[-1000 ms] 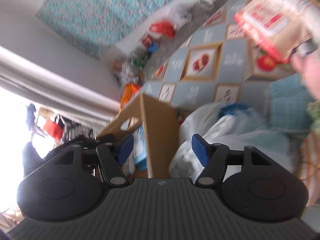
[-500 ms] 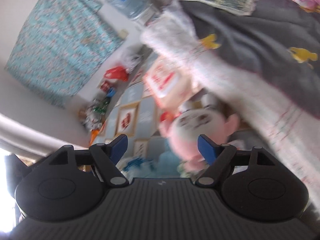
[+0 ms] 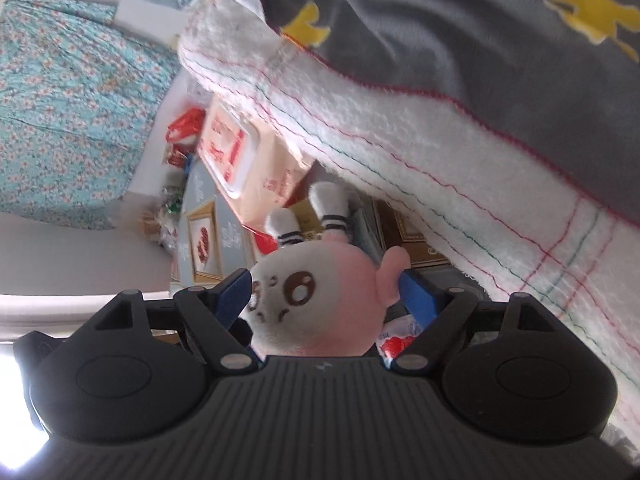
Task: Organize soft objects
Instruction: 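Reach the right tool to the pink plush bunny and grasp its head, then lift the pink plush bunny with the right tool toward the box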
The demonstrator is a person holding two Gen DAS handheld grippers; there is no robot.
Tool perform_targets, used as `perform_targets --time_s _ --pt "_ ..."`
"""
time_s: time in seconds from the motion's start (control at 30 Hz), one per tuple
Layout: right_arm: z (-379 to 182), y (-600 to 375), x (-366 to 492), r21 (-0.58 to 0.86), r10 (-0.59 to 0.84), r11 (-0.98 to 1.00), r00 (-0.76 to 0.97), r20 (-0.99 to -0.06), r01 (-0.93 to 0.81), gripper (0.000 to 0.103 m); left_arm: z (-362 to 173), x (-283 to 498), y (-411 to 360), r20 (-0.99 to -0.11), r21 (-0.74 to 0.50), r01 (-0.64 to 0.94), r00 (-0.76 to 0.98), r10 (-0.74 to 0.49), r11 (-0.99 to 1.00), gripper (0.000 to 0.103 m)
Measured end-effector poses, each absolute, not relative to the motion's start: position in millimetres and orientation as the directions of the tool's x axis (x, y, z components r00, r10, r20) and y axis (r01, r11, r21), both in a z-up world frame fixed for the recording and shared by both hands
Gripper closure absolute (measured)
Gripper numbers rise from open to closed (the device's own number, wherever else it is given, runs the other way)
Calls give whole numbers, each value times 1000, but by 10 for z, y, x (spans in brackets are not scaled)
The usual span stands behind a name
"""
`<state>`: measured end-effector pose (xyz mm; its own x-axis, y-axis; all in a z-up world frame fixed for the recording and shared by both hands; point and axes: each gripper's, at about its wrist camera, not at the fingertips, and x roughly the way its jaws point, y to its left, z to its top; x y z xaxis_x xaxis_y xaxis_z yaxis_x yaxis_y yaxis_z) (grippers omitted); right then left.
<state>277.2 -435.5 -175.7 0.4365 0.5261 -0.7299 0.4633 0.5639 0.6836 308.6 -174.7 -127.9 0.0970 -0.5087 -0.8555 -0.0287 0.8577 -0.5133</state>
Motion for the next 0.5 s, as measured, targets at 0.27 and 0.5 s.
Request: perform_targets --time_s 0.27,0.5 --pt "-1911 -4443 2852 701 550 515 436 -712 494 22 -1392 3184 -1817 -830 -556 -49 86 -551 829 30" --pt "-1829 -4472 2840 734 582 494 450 -678 467 39 -1356 3163 -1937 -832 -551 -5 87 -549 835 34"
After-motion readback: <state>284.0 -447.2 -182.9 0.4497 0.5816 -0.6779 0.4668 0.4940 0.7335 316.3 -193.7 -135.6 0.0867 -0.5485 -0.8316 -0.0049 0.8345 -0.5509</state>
